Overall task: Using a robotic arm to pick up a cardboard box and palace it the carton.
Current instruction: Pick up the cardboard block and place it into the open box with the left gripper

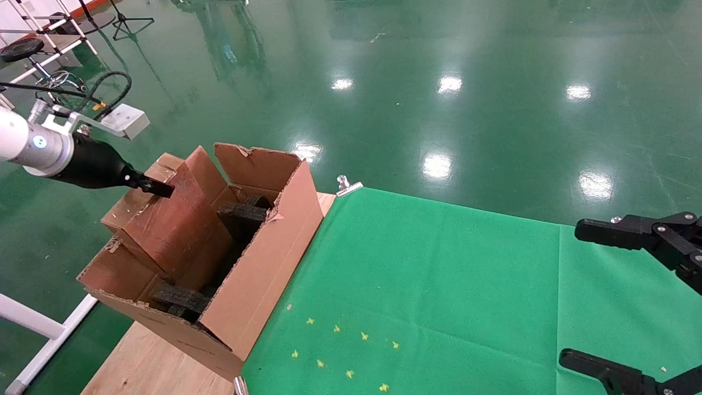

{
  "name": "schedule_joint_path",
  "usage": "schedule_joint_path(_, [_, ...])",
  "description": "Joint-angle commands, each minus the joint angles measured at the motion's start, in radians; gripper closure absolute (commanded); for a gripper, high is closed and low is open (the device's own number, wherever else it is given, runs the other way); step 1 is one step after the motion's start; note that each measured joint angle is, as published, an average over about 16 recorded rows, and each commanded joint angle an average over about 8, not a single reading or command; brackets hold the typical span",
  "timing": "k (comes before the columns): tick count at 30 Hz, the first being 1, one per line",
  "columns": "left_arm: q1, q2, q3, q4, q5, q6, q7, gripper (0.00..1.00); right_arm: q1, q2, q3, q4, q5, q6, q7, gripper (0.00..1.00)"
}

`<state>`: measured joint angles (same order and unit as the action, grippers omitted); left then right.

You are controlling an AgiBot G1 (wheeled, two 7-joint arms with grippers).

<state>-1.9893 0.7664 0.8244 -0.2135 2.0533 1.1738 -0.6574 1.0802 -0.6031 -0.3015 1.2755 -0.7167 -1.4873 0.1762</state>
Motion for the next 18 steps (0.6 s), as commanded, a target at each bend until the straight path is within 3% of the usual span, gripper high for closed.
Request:
schedule_joint_path(1, [0.004,0.013,0.003,0.038,0.005,-0.025,0.018,1.0,0.0,0.0,0.0,0.0,0.0,0.0,0.0,0.0])
schedule_joint_path(18, [0.108,0.069,-0.017,0.166,-0.021,-0.317,0.091,1.0,0.0,0.0,-0.001,0.0,0.001,0.0,0.0,0.0])
